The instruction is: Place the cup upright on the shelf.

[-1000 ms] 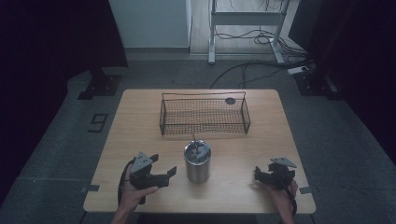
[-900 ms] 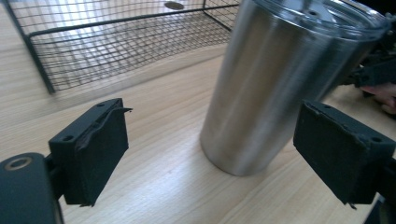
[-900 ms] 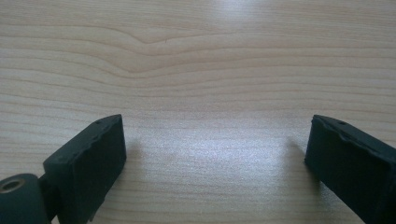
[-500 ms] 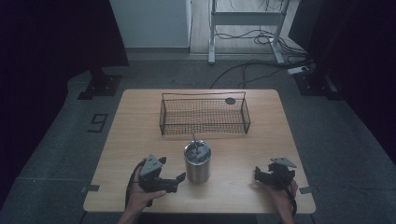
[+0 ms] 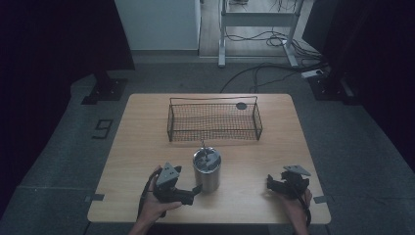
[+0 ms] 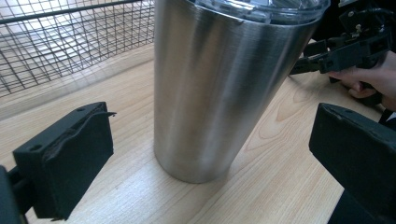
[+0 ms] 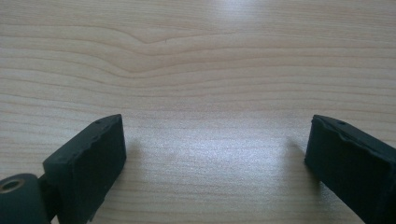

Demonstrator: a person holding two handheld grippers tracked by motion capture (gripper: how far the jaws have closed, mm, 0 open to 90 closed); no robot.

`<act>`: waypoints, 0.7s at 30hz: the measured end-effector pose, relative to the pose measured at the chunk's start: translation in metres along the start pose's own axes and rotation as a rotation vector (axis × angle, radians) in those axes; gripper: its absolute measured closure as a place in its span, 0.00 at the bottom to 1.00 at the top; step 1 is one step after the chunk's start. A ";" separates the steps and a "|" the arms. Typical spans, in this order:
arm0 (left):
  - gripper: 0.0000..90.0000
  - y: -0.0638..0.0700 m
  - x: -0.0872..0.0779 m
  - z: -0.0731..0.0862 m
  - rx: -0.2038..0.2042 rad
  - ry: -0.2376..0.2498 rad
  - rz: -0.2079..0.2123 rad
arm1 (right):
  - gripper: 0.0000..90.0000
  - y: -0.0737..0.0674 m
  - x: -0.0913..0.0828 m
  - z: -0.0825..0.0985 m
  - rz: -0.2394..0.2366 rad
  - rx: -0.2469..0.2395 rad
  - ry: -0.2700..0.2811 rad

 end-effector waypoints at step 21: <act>0.00 0.004 0.026 -0.008 0.023 -0.035 -0.024 | 0.06 0.000 0.000 0.000 0.000 0.000 0.000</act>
Point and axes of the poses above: each handheld gripper's, and its own axes: x roughly forward along the jaws, z roughly out of its underside, y roughly to its right, the point moved 10 cm from there along x, roughly forward along the jaws, and after that the axes turned 4 degrees about z, right-handed, at the moved point
